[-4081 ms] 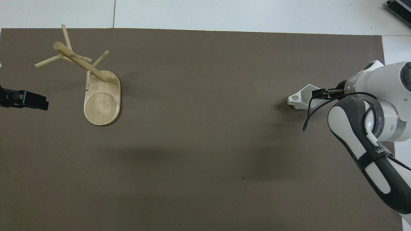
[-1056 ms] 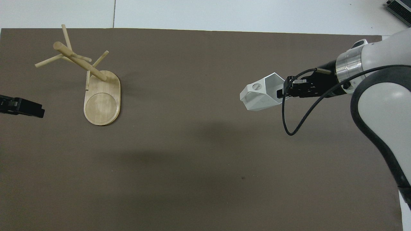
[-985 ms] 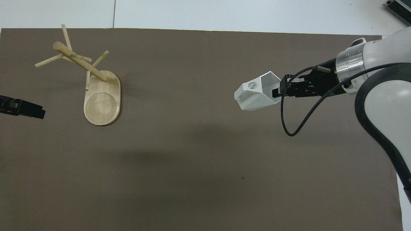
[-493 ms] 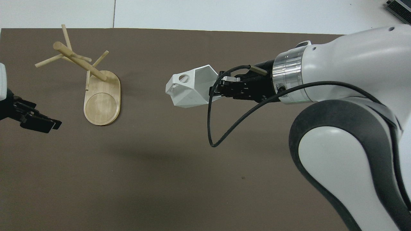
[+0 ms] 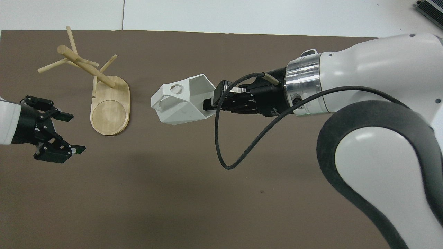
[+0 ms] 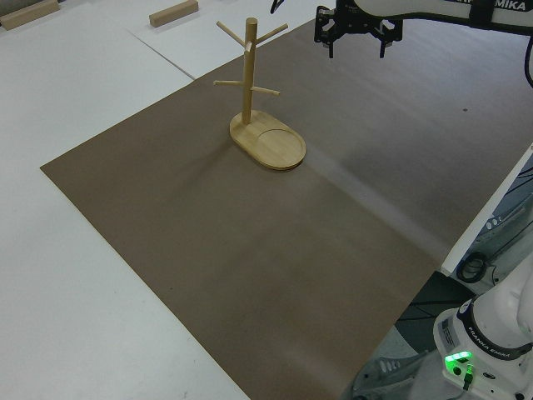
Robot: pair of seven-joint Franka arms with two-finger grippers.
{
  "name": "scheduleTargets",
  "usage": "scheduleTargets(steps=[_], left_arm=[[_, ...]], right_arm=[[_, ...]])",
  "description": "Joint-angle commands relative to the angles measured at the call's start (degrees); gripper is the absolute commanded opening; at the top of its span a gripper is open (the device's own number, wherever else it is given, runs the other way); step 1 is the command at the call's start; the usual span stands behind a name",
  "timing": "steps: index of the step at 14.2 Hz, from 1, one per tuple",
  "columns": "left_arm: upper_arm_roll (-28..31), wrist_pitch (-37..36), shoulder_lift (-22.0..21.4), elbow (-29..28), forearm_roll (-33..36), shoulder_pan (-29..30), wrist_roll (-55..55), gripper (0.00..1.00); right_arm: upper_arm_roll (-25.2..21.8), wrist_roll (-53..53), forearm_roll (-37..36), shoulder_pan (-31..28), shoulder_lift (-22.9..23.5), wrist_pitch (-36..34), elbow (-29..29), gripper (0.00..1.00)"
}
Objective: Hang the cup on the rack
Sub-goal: 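Lift the white cup with the right gripper while the left gripper approaches, then close the left gripper on the cup body held by the right gripper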
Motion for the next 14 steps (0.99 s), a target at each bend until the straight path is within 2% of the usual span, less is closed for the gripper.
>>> scheduleTargets(steps=[1,4,7,11,14], left_arm=[[0.36,1.86,-1.65,-2.46,-3.95,-1.64,7.79,1.00],[0.45,1.16,-0.07,-2.55,-10.79,-1.64,13.59,1.00],[0.10,3.78,0.28,-3.43,-15.90,-4.00,13.88,1.00],[0.10,9.94,2.39,-3.43,-18.20,-7.44,13.26,1.00],[-1.30,10.92,7.47,0.24,-18.38,-7.44,13.18,1.00]], right_arm=[[0.95,-4.84,2.81,-1.26,0.64,-0.62,-2.41,0.00],[0.87,-9.15,6.76,-1.26,1.60,1.48,-5.76,0.00],[0.95,-9.07,8.79,-1.17,2.39,3.77,-6.46,0.00],[2.62,-7.76,8.88,-0.21,2.57,8.33,-7.17,0.00],[3.32,-6.88,8.88,-0.03,2.66,9.31,-7.17,0.00]])
